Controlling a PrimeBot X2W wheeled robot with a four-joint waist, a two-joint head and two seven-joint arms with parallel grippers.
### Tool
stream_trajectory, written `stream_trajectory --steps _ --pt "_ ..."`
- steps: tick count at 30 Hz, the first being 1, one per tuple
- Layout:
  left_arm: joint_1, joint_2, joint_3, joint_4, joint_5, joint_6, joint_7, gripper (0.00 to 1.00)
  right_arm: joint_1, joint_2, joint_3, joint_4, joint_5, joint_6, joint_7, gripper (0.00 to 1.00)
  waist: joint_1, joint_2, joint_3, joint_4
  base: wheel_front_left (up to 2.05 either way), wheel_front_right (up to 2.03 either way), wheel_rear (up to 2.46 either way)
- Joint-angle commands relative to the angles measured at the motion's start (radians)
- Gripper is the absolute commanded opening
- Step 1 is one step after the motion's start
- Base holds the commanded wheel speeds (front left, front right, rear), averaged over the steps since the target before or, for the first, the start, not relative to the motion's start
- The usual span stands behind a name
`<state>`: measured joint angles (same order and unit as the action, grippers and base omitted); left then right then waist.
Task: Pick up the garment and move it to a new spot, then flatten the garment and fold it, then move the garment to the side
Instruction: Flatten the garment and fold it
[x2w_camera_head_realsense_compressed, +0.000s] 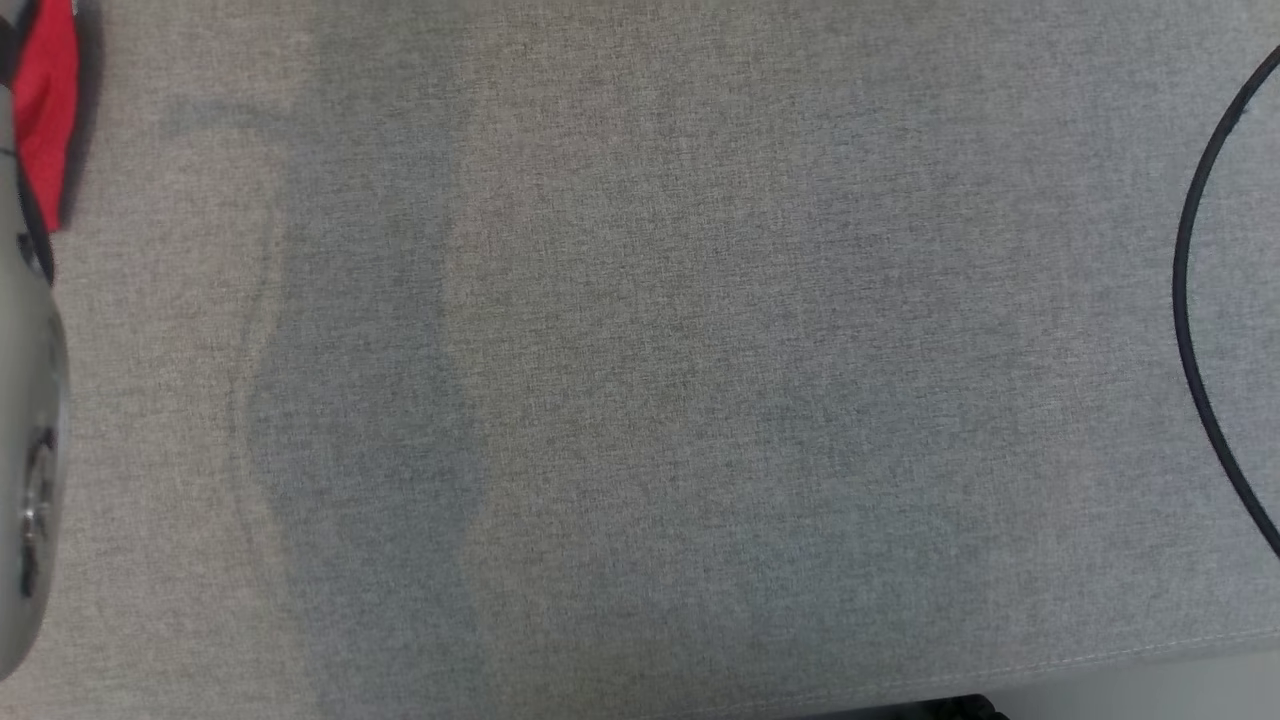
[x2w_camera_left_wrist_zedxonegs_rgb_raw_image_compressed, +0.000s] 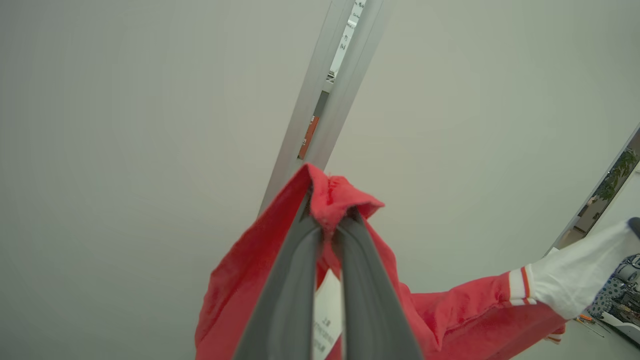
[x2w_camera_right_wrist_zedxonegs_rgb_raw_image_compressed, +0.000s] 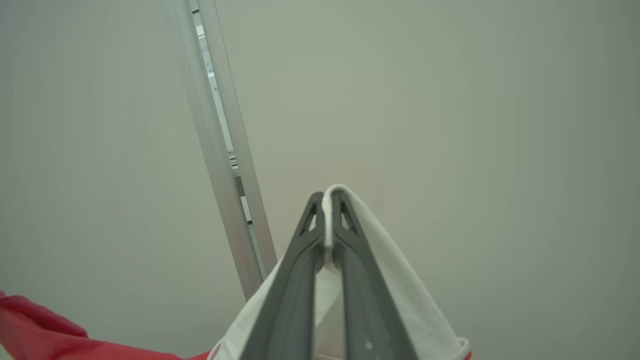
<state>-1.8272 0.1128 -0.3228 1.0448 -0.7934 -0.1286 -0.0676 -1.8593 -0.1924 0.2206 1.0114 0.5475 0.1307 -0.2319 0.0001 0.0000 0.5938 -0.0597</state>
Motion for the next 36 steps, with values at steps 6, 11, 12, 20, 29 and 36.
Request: stream_trajectory --steps 6,11,12,20,29,36 --pt "0.247 0.024 -0.079 -0.074 -0.063 -0.003 -0.053 0.0 0.209 -0.018 0.086 -0.082 0.098 0.0 -0.028 0.0 -0.0001 0.0 -0.02 0.002 0.0 0.0 0.0" --pt "0.52 0.051 -0.147 -0.16 -0.115 -0.003 -0.122 0.0 0.468 -0.046 0.152 -0.213 0.173 0.0 -0.033 0.0 -0.0001 0.0 -0.093 0.003 0.0 0.0 0.0" --pt "0.583 0.055 -0.155 -0.176 -0.128 -0.003 -0.134 0.0 0.533 -0.056 0.161 -0.249 0.188 0.0 -0.033 0.0 -0.0001 0.0 -0.112 0.004 0.0 0.0 0.0" --pt "0.975 0.037 -0.155 -0.309 -0.185 -0.003 -0.192 0.0 1.034 -0.131 0.138 -0.52 0.241 0.0 -0.034 0.0 -0.0001 0.0 -0.245 0.028 0.0 0.0 0.0" --pt "1.335 0.037 -0.153 -0.455 -0.127 0.037 -0.198 0.0 1.541 -0.114 0.014 -0.717 0.23 0.0 -0.017 0.0 -0.0001 0.0 -0.38 0.034 0.0 0.0 0.0" --pt "1.579 0.06 -0.133 -0.599 -0.121 0.077 -0.197 0.0 1.817 -0.061 -0.123 -0.902 0.162 0.0 0.075 0.0 -0.0001 0.0 -0.452 0.016 0.0 0.0 0.0"
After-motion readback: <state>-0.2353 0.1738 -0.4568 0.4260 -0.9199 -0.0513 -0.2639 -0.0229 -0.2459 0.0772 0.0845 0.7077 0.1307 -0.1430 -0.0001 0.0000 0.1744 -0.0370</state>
